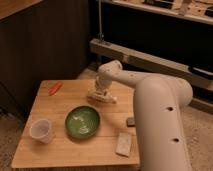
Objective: Place the bottle in the ceramic bowl
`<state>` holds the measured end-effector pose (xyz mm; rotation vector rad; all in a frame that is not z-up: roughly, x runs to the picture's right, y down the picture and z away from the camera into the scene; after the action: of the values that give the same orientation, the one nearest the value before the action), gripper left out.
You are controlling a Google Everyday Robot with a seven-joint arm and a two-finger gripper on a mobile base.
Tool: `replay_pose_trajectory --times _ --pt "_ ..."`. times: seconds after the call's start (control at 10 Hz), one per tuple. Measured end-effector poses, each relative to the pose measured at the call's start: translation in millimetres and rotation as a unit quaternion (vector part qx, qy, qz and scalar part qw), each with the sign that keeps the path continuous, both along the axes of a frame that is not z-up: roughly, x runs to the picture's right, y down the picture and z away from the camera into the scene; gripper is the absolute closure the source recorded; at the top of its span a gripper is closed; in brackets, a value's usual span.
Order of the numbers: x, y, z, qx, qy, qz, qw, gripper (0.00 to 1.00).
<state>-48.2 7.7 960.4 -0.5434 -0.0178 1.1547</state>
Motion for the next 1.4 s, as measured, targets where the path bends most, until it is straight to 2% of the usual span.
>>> replay_pose_trajectory --times 0.4,0.5,0.7,0.9,1.1,1.3,1.4 --pt "-2.6 5.2 8.3 -0.006 0.008 -0.001 0.9999 0.20" --pt "-6.5 7.1 9.7 -0.007 0.008 -0.003 0.9999 0.23" --pt "-6.9 9.5 12.5 -0.008 0.012 -0.004 0.9999 0.42" --pt "-8.6 10.8 12.2 -0.010 0.013 -0.005 0.9999 0.51" --pt "-8.7 11.9 10.8 -0.011 0.013 -0.007 0.9998 0.67" --pt "-9.4 12.8 7.1 -0.008 0.010 -0.009 0.9999 0.77" --pt "-10.7 8.9 -0.7 -0.003 0.008 -0.011 0.9999 0.87"
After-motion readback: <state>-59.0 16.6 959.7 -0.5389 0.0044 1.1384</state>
